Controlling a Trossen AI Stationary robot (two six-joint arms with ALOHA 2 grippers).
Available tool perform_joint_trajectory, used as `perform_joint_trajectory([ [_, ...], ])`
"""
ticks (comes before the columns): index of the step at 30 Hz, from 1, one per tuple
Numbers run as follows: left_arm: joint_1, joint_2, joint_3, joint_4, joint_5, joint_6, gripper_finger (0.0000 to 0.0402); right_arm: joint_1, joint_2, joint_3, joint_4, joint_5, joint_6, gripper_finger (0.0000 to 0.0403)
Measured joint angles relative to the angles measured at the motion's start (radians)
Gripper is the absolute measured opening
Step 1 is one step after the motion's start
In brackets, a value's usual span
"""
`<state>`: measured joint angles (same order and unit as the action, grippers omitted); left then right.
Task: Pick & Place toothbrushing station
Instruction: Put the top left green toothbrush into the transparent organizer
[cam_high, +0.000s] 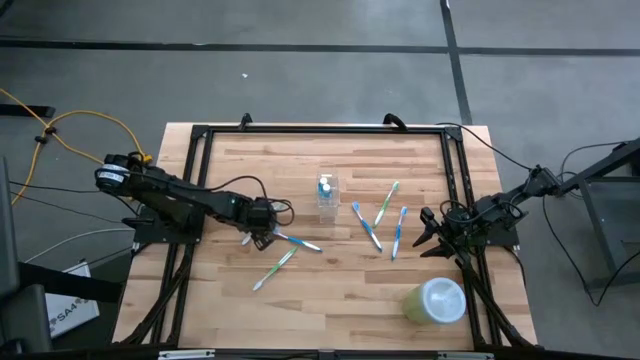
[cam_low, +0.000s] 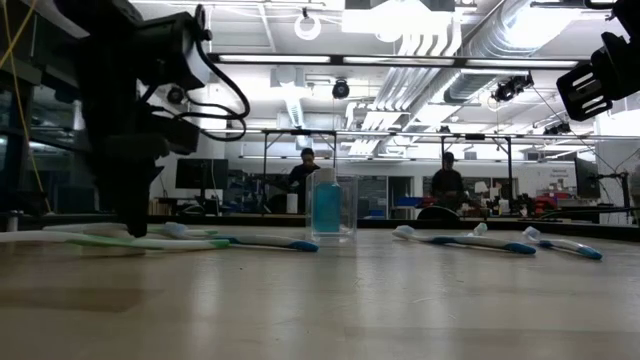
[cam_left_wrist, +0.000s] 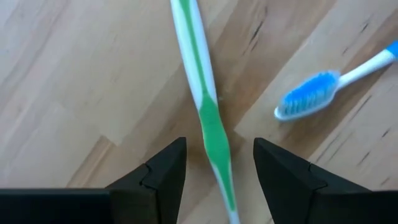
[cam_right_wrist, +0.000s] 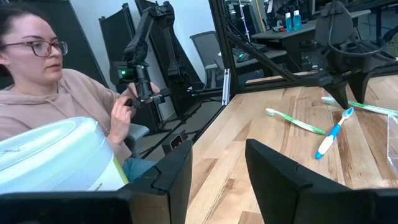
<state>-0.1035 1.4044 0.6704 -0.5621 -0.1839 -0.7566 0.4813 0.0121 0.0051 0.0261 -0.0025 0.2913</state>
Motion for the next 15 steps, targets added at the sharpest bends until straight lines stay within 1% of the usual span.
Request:
perform_joint_trajectory([
  [8,0.030,-0.002,-0.024,0.020,0.043,0.000,0.0179,0.000,0.000,0.000,0.000,0.000,0.000,0.0142],
  [15,0.023,-0.003,-0.049,0.046,0.067,-0.052,0.0179,0.000,0.000,0.000,0.000,0.000,0.000,0.0142],
])
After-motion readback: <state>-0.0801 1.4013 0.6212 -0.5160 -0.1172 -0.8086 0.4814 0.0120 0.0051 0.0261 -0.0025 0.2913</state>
